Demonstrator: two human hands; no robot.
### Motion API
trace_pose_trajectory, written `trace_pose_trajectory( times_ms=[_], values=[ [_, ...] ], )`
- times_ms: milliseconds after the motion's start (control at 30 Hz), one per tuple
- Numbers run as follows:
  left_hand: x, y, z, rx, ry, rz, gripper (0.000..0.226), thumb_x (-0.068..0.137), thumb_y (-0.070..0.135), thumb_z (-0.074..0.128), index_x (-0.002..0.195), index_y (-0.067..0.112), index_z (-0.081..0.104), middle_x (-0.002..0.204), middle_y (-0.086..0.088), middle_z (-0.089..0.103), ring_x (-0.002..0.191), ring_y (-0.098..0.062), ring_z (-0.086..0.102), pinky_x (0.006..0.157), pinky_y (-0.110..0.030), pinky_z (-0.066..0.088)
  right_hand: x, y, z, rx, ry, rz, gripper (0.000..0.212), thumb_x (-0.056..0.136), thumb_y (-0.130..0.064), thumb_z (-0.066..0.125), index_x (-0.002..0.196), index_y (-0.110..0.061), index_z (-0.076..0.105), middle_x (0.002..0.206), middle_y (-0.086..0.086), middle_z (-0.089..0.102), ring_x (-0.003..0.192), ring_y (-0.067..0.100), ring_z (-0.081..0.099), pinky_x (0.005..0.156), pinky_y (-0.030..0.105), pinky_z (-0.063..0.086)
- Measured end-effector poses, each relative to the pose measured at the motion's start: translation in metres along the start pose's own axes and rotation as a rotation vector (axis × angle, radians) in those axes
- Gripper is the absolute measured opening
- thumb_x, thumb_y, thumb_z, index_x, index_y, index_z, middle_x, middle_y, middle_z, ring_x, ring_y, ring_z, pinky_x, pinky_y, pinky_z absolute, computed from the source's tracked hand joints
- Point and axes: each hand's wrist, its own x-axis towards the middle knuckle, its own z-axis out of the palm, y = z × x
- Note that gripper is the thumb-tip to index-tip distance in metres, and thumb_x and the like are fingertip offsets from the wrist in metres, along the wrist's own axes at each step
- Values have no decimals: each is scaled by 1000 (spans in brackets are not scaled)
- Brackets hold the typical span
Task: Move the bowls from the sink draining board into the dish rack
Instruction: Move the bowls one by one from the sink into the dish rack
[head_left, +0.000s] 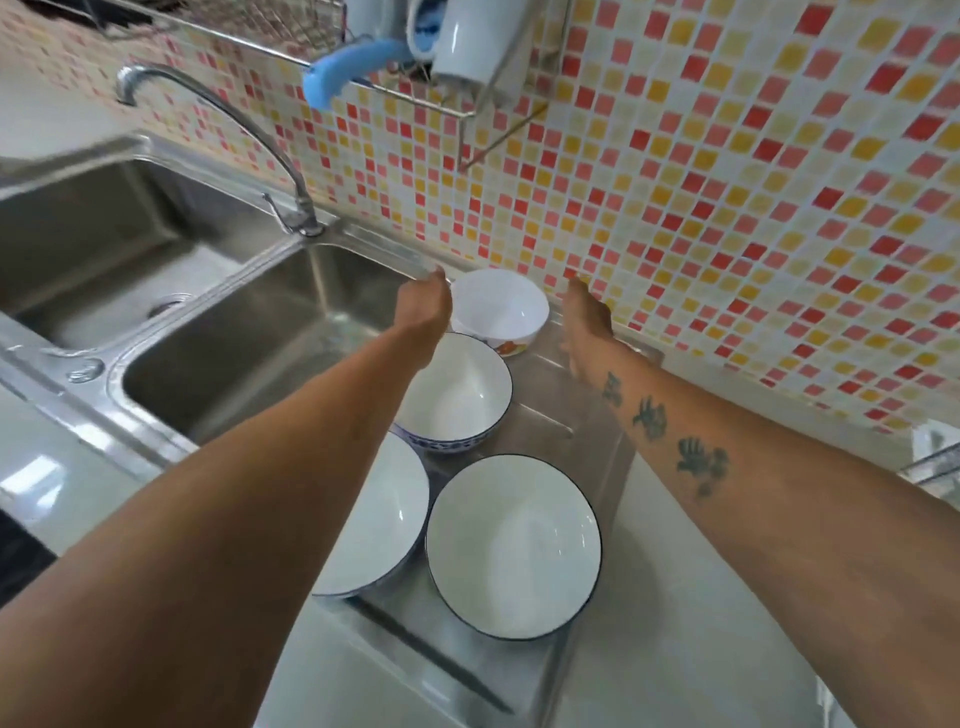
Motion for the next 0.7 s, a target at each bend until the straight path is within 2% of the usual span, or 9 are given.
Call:
trace_pose_trajectory(
  times_ms=[67,167,300,433,600,700],
  values=[
    [10,-2,7,37,20,17,51,102,33,35,129,-6,54,128,-22,60,100,-31,59,75,-30,37,11,6,5,-6,-16,22,58,99,-48,32,143,-12,42,147,9,44,126,31,48,100,39,40],
    [27,-1,13,60,33,32,50,103,33,31,135,-1,48,134,-16,55,110,-29,54,86,-33,39,28,12,9,2,-32,40,60,99,-50,30,148,-14,34,154,10,36,135,32,42,107,41,36],
    [46,-1,17,87,29,5,56,102,41,28,142,3,40,142,-13,49,128,-31,48,102,-36,38,46,17,15,14,-52,43,60,100,-50,28,149,-16,32,156,10,33,138,31,38,109,40,34],
    [56,-2,24,152,-50,-22,63,102,48,21,149,6,31,152,-12,39,137,-31,39,110,-38,32,62,19,21,57,-68,53,60,100,-49,26,150,-17,30,156,11,33,140,30,36,111,41,30],
    [68,-2,32,200,-84,-33,67,101,51,17,148,5,32,152,-14,38,136,-33,41,111,-41,33,77,21,34,94,-83,99,64,96,-57,26,146,-18,38,148,12,45,131,32,46,112,47,36],
    [74,2,35,185,-100,-56,68,101,53,16,149,7,30,153,-14,36,137,-34,39,114,-43,33,81,23,39,146,-96,134,65,94,-62,28,142,-20,42,142,12,51,125,31,52,108,45,42]
  ],
)
